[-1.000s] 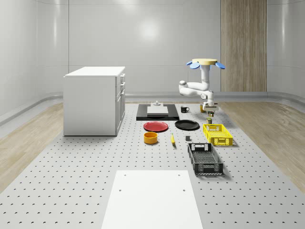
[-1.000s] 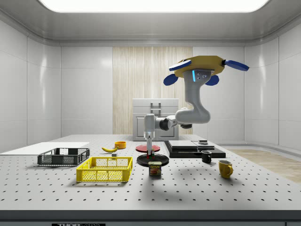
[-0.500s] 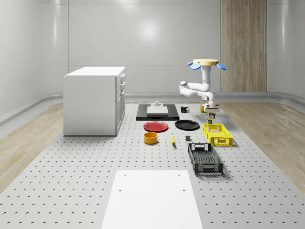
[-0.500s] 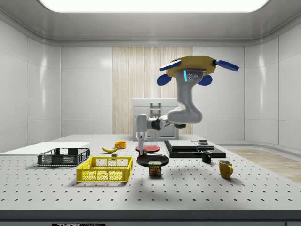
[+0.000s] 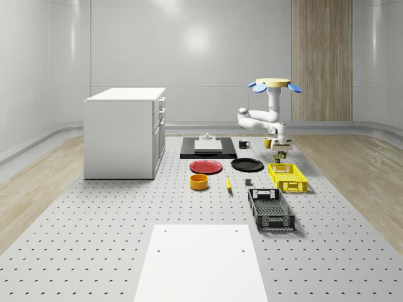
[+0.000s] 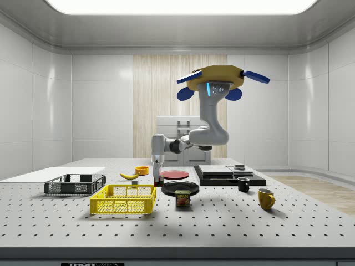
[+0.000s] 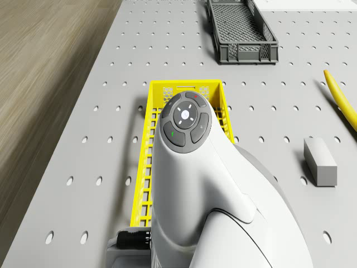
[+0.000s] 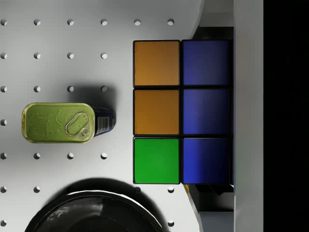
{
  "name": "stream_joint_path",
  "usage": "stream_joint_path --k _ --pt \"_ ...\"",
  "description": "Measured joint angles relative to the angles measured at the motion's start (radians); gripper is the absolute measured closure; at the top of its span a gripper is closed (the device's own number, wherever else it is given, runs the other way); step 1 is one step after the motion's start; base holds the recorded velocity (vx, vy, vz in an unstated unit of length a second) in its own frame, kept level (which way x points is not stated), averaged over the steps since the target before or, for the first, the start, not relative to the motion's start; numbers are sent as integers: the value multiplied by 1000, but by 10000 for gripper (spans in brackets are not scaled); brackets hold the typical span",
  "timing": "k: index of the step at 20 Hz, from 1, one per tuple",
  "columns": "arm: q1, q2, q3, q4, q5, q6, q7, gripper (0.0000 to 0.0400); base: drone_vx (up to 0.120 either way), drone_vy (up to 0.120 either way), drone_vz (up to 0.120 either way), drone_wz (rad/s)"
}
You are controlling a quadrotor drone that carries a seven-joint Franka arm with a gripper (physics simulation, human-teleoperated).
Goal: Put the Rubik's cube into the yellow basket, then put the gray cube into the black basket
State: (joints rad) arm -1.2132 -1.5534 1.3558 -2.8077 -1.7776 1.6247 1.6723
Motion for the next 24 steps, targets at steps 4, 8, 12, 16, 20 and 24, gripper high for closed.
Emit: stream_joint_path --k 4,8,12,16,20,24 --pt "-1 -3 0 0 1 2 0 75 120 -60 0 0" --pt "-1 -5 0 0 2 5 1 75 120 0 0 0" --pt "-2 -7 1 0 3 7 1 75 120 0 0 0" --pt "-2 -9 1 0 4 8 1 75 120 0 -100 0" --pt "-2 -11 1 0 4 10 2 75 120 0 -120 0" --pt "-3 -12 1 0 5 12 2 75 100 0 -70 0"
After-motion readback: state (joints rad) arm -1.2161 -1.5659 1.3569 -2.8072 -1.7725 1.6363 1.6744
